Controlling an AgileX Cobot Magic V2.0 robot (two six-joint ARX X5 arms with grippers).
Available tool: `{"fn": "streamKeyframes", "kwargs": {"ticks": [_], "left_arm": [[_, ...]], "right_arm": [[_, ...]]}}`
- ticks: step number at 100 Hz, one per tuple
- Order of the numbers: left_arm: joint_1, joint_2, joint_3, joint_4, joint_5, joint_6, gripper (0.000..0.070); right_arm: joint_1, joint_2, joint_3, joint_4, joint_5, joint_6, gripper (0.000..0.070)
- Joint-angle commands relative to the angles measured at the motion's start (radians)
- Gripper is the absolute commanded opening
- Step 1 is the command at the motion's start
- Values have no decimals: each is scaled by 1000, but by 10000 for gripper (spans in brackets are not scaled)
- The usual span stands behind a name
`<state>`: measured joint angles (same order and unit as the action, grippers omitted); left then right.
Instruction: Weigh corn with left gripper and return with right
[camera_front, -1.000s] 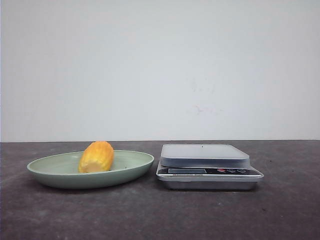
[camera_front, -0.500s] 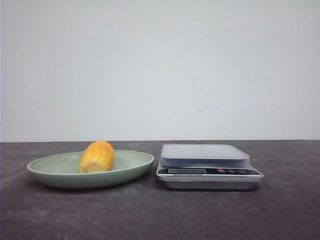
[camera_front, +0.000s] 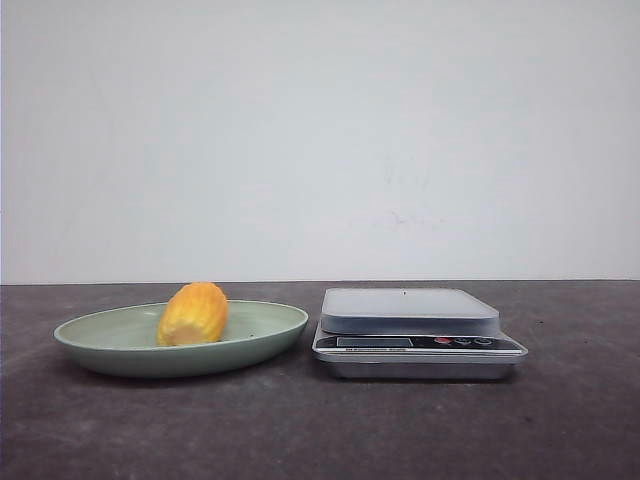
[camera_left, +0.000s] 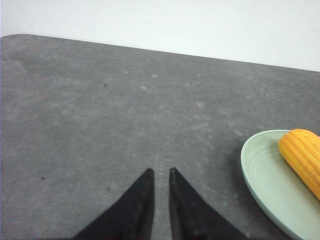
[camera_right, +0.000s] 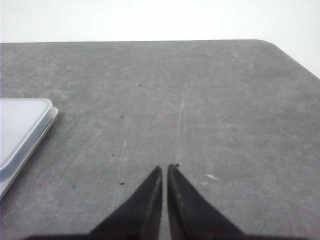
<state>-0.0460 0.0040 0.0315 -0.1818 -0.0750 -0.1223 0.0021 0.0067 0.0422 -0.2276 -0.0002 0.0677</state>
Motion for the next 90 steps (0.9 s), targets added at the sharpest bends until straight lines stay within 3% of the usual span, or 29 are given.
{"fn": "streamKeyframes", "kwargs": {"ticks": [1, 62, 73, 90], "left_arm": [[1, -1, -15, -5, 1, 6, 16], [1, -1, -15, -4, 0, 6, 16], [1, 0, -15, -9, -47, 6, 17], [1, 0, -15, -6, -48, 2, 16]], "right_arm": [[3, -2, -7, 11, 0, 2, 11], [3, -3, -6, 17, -1, 4, 10], [3, -3, -6, 3, -12, 12, 11], [3, -2, -6, -3, -11, 13, 10]]}}
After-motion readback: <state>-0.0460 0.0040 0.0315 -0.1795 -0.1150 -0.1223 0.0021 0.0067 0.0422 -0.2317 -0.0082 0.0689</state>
